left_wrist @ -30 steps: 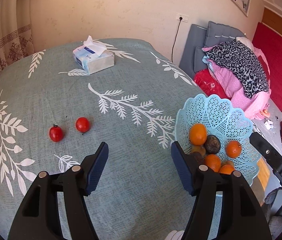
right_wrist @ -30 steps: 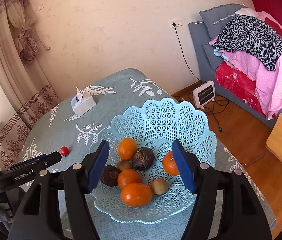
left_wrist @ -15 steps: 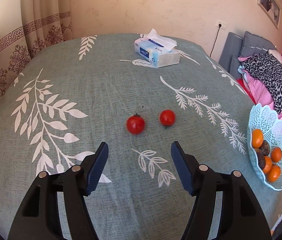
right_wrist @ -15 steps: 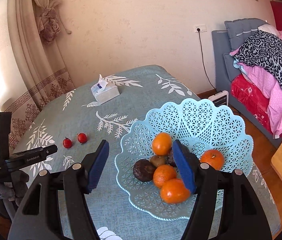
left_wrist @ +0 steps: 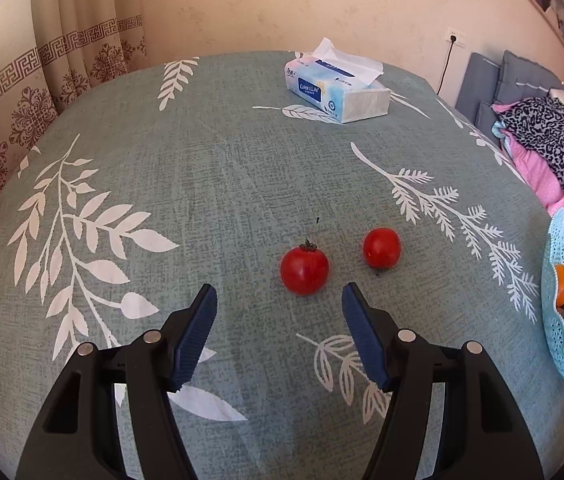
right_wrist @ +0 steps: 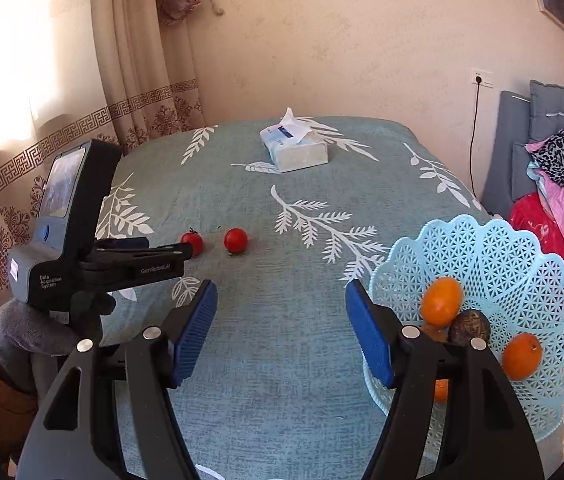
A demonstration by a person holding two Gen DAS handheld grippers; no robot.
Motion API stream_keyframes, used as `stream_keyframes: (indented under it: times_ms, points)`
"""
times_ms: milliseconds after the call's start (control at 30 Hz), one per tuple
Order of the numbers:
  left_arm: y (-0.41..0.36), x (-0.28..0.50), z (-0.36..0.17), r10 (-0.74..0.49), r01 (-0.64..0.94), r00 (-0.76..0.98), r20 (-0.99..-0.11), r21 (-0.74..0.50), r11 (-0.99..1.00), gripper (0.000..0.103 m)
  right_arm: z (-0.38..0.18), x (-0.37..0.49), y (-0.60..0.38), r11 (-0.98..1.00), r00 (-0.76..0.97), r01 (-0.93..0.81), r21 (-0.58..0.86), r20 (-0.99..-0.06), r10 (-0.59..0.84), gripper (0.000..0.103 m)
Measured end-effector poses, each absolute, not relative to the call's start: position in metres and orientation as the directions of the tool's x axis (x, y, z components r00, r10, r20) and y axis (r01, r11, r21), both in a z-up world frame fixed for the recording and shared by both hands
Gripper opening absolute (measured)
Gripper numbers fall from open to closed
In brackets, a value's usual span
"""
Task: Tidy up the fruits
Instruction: 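Move the left gripper to a red tomato and grasp it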
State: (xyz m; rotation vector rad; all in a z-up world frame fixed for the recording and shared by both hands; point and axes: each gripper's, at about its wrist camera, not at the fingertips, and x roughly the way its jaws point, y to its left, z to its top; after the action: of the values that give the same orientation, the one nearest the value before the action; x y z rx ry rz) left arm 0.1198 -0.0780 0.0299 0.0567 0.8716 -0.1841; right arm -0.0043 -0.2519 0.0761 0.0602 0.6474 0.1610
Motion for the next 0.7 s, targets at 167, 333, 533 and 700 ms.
stream_keyframes:
  times_ms: [167, 333, 533, 700]
  points:
    - [-0.078, 0.133, 0.025, -0.163, 0.193, 0.616, -0.771, -0.053, 0.98, 0.062, 0.059, 0.015, -0.243, 0.981, 0.733, -0.155, 0.12, -0.652, 0.196, 0.069]
    - [-0.084, 0.14, 0.02, -0.187, 0.225, 0.601, -0.777, -0.06, 0.973, 0.053, 0.048, 0.03, -0.232, 0.981, 0.708, -0.176, 0.079, -0.682, 0.182, 0.069]
    - [-0.083, 0.145, 0.018, -0.212, 0.231, 0.579, -0.787, -0.091, 0.969, 0.028, 0.04, 0.048, -0.226, 0.979, 0.677, -0.177, 0.096, -0.71, 0.192, 0.07]
    - [-0.068, 0.135, 0.032, -0.198, 0.209, 0.615, -0.763, -0.084, 0.974, 0.028, 0.042, 0.058, -0.217, 0.978, 0.672, -0.193, 0.083, -0.715, 0.193, 0.07]
